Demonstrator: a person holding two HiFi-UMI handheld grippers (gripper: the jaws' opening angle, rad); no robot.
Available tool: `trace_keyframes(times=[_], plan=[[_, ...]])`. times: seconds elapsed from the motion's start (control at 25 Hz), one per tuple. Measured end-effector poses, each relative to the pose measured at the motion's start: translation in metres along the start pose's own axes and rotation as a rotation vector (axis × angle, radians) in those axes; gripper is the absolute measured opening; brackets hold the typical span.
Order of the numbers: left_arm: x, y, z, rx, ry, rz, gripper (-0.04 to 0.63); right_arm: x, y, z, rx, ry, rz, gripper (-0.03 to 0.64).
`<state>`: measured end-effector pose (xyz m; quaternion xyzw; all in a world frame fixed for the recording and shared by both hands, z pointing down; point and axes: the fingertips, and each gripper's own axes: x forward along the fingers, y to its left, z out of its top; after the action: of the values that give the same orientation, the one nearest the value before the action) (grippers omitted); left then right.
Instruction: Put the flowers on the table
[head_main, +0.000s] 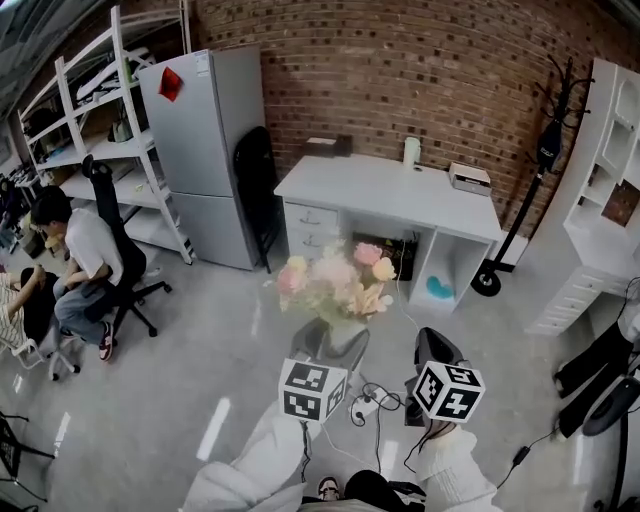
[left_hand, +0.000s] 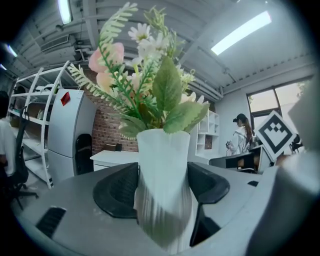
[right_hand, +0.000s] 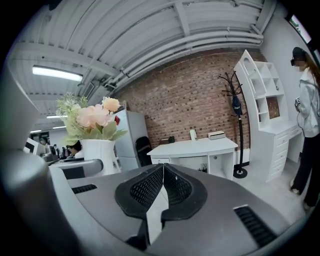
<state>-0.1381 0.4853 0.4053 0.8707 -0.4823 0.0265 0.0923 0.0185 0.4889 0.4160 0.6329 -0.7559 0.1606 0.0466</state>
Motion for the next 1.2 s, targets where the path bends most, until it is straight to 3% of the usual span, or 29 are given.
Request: trace_keyframes(times=[0.4, 0.68, 1.2], plan=[[0.009, 0.041, -0.009, -0.047, 0.009, 0.049, 0.314, 0.038, -0.002, -0.006, -0.015, 0.055, -0.013, 0.023], [0.03, 0.075, -0.009, -0.033, 0.008, 0.096, 0.314, 0.084, -0.002, -0.008, 0.023, 0.058, 0.011, 0.023], [0.143, 0.117, 0.017, -0.026, 0.008, 0.065, 0.314, 0.195, -0.034, 0.032, 0.029, 0.061, 0.005, 0.023]])
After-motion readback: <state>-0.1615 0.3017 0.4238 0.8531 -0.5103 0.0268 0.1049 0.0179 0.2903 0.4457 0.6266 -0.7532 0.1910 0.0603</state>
